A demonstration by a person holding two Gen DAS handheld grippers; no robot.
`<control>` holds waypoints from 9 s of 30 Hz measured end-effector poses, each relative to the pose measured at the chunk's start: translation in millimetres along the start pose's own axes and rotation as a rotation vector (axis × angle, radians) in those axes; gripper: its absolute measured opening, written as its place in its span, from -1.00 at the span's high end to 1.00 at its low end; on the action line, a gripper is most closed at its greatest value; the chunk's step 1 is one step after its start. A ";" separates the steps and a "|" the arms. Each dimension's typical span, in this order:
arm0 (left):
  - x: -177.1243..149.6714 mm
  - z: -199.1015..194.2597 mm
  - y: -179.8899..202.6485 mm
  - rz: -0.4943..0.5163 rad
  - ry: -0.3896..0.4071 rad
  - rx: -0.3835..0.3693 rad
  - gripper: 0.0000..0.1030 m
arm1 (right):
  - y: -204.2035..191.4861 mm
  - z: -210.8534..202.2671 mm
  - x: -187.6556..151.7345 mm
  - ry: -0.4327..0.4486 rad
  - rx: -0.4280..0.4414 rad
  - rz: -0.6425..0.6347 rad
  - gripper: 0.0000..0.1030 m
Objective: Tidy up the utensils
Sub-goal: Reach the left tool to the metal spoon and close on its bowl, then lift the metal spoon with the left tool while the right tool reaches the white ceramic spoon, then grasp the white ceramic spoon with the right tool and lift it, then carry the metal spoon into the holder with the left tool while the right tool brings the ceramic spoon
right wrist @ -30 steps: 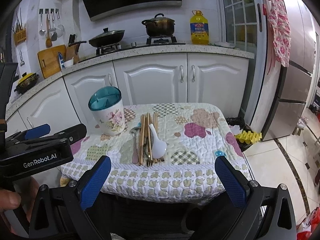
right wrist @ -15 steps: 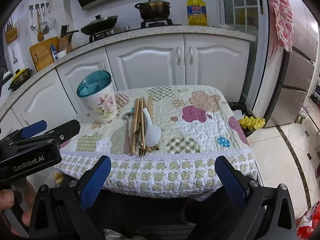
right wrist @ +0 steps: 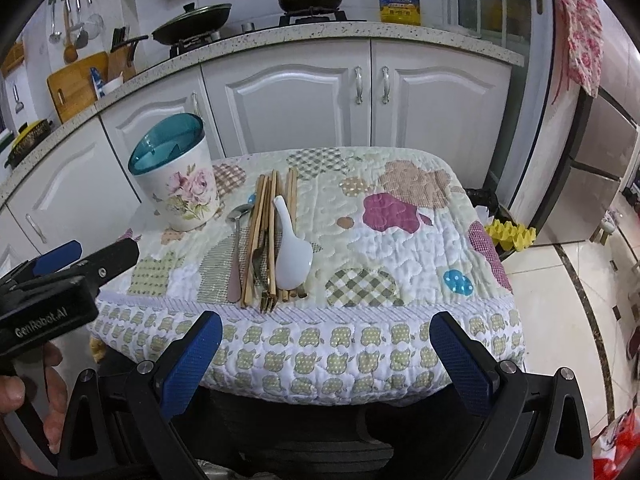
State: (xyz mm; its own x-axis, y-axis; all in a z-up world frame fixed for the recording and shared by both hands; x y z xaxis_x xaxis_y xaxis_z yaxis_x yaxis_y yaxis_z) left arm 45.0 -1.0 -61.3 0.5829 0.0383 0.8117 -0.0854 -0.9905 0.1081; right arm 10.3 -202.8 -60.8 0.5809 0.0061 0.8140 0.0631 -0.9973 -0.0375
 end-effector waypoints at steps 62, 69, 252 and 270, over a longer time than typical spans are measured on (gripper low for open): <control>9.1 185.3 30.4 0.158 -0.169 0.078 0.23 | 69.3 64.6 4.8 -0.050 -0.044 0.078 -1.00; 18.9 150.8 31.7 0.104 -0.107 -0.036 0.24 | 68.3 61.9 8.7 -0.037 -0.040 0.078 -1.00; 91.9 -19.5 -15.9 0.015 0.196 -0.174 0.24 | 6.9 14.6 92.5 0.088 0.227 -0.167 0.98; 125.1 -30.8 -33.5 -0.023 0.209 -0.158 0.24 | -24.2 5.0 134.0 0.143 0.264 -0.280 0.98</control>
State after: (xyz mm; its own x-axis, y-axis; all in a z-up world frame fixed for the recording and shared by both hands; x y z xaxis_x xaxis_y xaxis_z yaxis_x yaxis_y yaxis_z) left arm 95.9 41.1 54.3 0.4081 0.1029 0.9071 -0.2090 -0.9567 0.2025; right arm 90.7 -177.4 46.3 0.3943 0.2455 0.8856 0.4192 -0.9056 0.0644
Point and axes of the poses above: each gripper's, at about its wrist camera, not at the fingertips, and z roughly the way its jaws point, y to its right, x to its top, the point moved 3 cm from there along z, roughly the way its jaws point, and after that the axes turned 10 degrees about y, right-handed, at the moved point
